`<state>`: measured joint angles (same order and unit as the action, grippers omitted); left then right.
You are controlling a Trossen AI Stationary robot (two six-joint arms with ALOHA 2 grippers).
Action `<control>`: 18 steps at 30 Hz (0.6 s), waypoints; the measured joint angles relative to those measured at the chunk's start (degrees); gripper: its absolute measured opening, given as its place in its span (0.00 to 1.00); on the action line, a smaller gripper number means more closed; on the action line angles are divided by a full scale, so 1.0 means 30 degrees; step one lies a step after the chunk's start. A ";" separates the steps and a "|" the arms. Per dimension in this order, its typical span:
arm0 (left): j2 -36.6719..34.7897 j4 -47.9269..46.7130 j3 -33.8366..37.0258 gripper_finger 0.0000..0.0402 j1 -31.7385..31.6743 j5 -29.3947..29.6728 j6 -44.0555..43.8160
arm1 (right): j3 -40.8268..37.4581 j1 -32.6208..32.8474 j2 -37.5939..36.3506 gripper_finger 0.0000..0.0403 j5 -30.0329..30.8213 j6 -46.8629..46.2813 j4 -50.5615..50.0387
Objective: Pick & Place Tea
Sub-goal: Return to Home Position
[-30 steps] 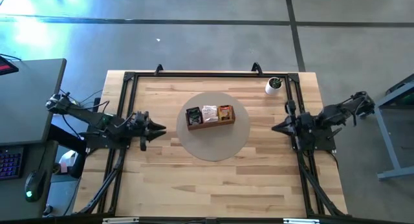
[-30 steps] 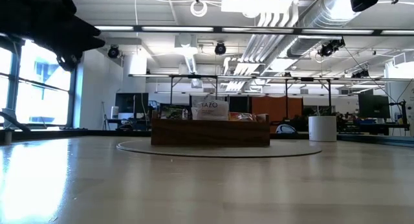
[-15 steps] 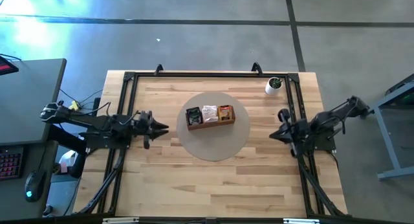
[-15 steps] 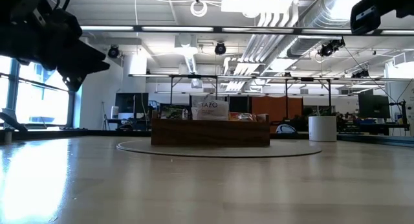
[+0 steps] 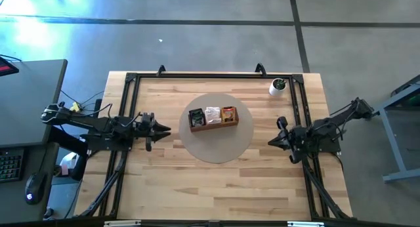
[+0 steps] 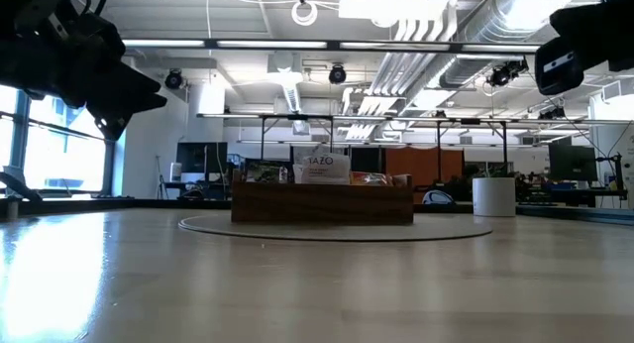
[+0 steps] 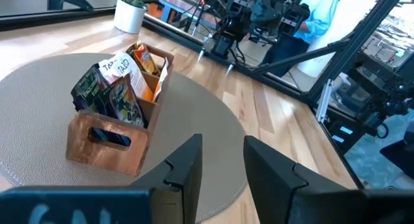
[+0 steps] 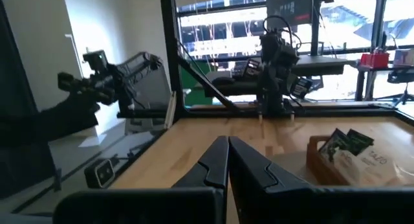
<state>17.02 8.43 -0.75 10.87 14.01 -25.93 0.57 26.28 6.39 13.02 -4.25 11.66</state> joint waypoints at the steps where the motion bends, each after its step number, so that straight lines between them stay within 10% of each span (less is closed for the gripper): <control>1: 0.0000 0.0000 0.0003 0.28 0.0000 0.0003 0.0000 | -0.0004 -0.0002 0.0001 0.02 0.0115 0.0203 -0.0105; 18: 0.0022 -0.0100 0.0015 0.28 0.0000 -0.0018 0.0022 | 0.0003 -0.1412 0.1098 0.01 0.4642 0.2601 -0.2455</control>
<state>17.08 8.13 -0.71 10.87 13.96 -25.87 0.58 22.05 9.68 26.95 3.55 4.29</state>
